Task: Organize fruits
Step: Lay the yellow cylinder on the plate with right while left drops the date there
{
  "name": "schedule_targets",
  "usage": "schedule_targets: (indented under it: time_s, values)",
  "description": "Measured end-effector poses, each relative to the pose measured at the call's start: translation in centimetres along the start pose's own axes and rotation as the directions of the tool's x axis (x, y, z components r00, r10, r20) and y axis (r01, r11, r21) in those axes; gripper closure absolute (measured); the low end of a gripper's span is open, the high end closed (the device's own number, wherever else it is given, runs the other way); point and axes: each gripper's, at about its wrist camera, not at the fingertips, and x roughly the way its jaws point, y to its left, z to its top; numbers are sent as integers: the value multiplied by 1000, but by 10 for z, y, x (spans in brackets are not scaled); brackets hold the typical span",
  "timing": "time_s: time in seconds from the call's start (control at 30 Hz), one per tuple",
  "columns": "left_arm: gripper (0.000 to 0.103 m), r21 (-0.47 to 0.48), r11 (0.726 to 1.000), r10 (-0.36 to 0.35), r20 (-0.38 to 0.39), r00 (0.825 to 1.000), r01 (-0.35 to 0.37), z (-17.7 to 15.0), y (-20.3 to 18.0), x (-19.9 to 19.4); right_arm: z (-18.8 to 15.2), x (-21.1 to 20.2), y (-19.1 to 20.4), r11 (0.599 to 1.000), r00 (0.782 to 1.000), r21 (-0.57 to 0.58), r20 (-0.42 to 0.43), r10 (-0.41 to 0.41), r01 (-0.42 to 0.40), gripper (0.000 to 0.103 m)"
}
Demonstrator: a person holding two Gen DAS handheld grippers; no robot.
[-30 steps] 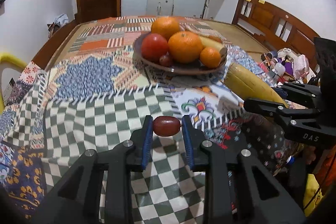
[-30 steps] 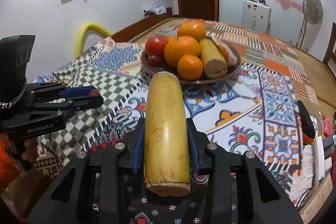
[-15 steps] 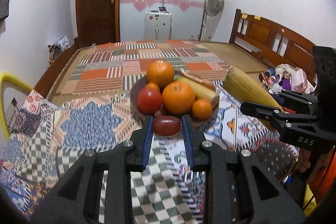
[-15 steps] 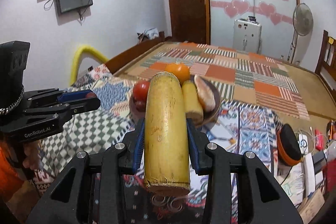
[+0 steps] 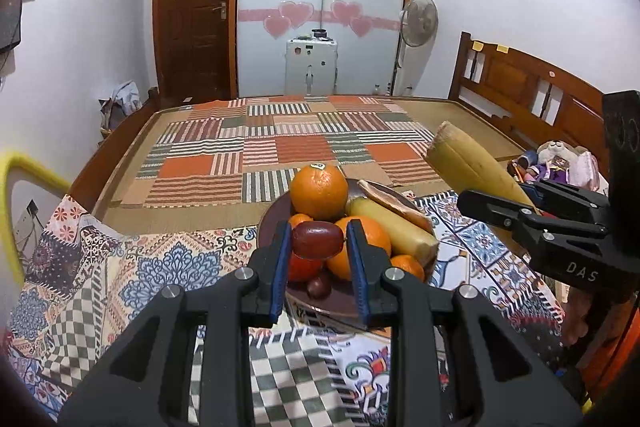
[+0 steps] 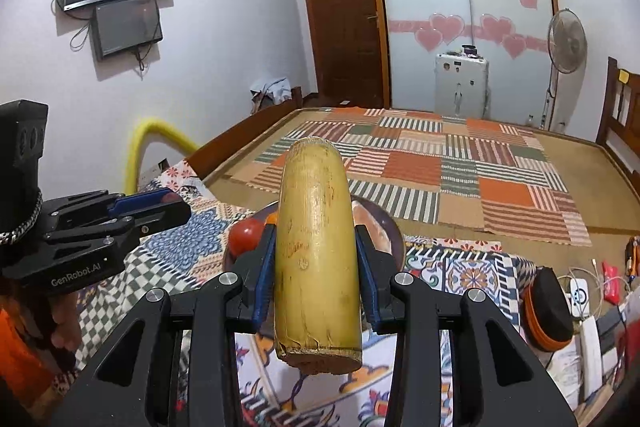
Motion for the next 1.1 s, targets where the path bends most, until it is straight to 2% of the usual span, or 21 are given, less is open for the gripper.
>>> schedule_targets:
  time_s: [0.33, 0.67, 1.1]
  values:
    - [75, -7, 1000, 17, -38, 999, -17, 8, 5, 36, 1, 34, 0, 1000, 997, -16, -70, -17, 16, 69]
    - [75, -23, 1000, -17, -119, 993, 14, 9, 11, 74, -2, 57, 2, 1000, 988, -19, -154, -18, 15, 69]
    - [75, -70, 996, -63, -180, 982, 51, 9, 11, 100, -2, 61, 2, 1000, 985, -23, -173, -16, 12, 69]
